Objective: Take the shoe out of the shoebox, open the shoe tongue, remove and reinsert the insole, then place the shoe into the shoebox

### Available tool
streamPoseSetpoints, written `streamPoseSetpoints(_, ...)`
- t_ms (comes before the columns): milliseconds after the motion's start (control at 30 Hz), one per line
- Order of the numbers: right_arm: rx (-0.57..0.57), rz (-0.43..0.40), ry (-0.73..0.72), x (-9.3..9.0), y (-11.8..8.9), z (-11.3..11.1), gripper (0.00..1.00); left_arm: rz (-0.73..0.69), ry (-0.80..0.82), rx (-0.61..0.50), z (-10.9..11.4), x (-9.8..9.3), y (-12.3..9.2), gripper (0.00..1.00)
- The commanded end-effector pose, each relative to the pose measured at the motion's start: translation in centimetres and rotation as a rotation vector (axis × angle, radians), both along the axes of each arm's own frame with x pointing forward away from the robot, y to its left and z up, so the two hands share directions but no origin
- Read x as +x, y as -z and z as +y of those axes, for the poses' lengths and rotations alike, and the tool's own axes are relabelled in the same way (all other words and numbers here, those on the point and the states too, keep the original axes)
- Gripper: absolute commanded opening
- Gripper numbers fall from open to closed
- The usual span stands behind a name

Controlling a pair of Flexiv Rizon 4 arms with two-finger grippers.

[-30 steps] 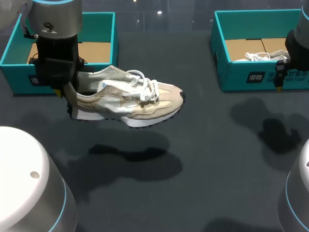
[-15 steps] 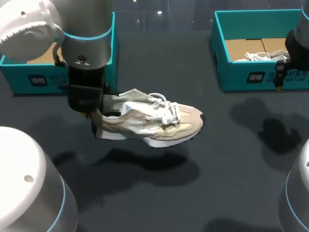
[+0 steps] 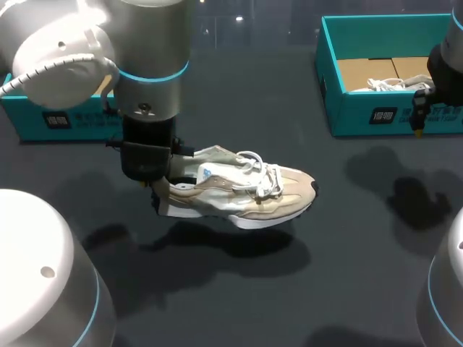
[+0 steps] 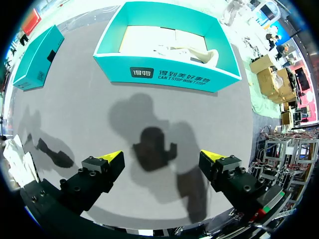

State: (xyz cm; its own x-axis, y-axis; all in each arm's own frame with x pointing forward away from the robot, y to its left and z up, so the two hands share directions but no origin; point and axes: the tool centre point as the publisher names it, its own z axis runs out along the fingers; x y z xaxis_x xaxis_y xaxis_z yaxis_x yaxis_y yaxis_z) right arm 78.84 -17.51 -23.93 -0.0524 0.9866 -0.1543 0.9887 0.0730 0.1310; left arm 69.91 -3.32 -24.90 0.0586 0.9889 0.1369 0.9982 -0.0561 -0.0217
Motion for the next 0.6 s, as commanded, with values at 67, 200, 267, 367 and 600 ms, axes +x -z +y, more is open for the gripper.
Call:
streamPoseSetpoints(67, -0.001, -0.001, 0.001, 0.0, 0.1, 0.0, 1.00, 0.004, 0.038, -0.004, -2.2, -0.1, 2.8, 0.00)
streamPoseSetpoints(200, -0.001, -0.001, 0.001, 0.0, 0.1, 0.0, 1.00, -0.019, 0.061, 0.009, -4.2, -0.2, 5.3, 0.00)
streamPoseSetpoints(267, -0.001, -0.001, 0.001, 0.0, 0.1, 0.0, 1.00, -0.016, 0.052, 0.021, -5.0, 0.1, 6.4, 0.00)
streamPoseSetpoints(367, -0.001, -0.001, 0.001, 0.0, 0.1, 0.0, 1.00, -0.003, 0.041, 0.021, -5.9, 0.7, 7.6, 0.00)
streamPoseSetpoints(600, -0.001, -0.001, 0.001, 0.0, 0.1, 0.0, 1.00, 0.000, 0.030, 0.035, -7.2, 1.7, 9.2, 0.00)
